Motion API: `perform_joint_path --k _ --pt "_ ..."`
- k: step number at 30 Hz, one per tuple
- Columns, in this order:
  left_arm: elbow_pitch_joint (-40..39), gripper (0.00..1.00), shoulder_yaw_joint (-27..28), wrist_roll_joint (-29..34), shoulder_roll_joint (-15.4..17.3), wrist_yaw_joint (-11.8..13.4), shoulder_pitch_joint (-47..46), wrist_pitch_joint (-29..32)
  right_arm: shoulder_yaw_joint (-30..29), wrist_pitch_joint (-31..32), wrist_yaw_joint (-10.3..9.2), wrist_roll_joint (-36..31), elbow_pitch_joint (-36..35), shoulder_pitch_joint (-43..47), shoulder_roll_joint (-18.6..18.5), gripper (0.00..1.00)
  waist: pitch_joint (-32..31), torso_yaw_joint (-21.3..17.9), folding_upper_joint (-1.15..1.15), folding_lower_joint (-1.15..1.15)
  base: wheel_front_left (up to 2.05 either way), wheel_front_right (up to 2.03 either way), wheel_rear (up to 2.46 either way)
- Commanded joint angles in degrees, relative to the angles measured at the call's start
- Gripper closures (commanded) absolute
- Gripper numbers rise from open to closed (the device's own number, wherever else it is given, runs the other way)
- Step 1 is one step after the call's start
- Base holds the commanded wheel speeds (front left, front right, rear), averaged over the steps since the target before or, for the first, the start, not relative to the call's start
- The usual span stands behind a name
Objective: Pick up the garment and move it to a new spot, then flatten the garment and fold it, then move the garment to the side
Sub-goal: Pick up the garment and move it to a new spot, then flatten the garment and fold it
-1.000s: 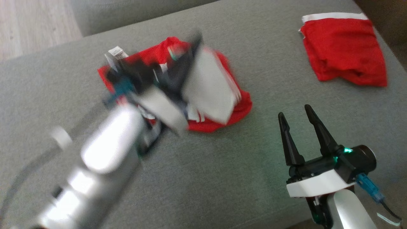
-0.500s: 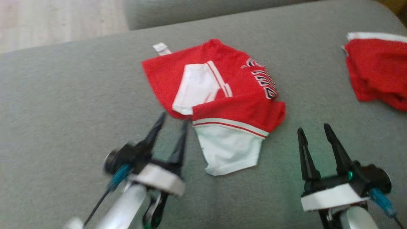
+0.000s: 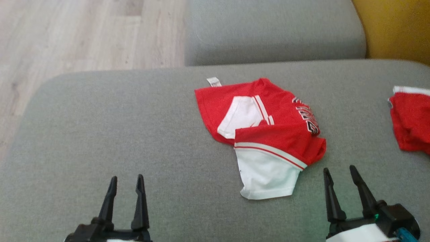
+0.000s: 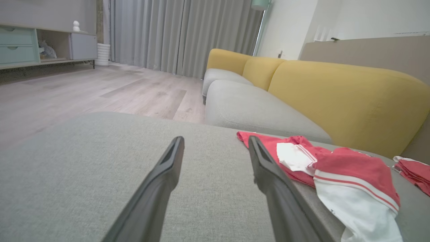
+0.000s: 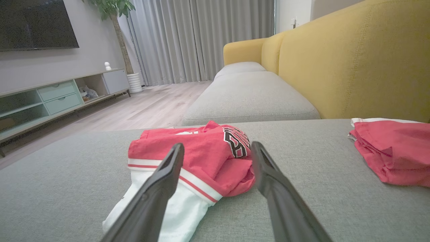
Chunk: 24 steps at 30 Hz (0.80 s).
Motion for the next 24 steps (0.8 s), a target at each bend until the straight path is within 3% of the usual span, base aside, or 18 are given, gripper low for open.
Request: perform_joint_path --k 1,8,24 --pt "-2.6 0.00 2.3 1.4 -0.7 -0.7 -1.2 -0.5 1.5 -0.2 -0.04 0.4 -1.9 -0.8 -0.3 0.00 -1.7 1.4 0.00 0.01 0.00 0.00 0.00" --pt "-3.2 0.00 3.3 4.4 -1.2 -2.7 -0.1 -0.6 2.1 -0.2 -0.04 0.8 -1.0 0.5 -0.3 0.00 -2.2 1.6 0.00 0.01 0.00 0.00 0.00" --pt "-2.9 0.00 2.1 4.0 -1.3 -1.5 -0.5 -0.6 1.9 -0.2 -0.04 0.4 -0.5 0.6 -0.3 0.00 -2.3 1.9 0.00 0.01 0.00 0.00 0.00"
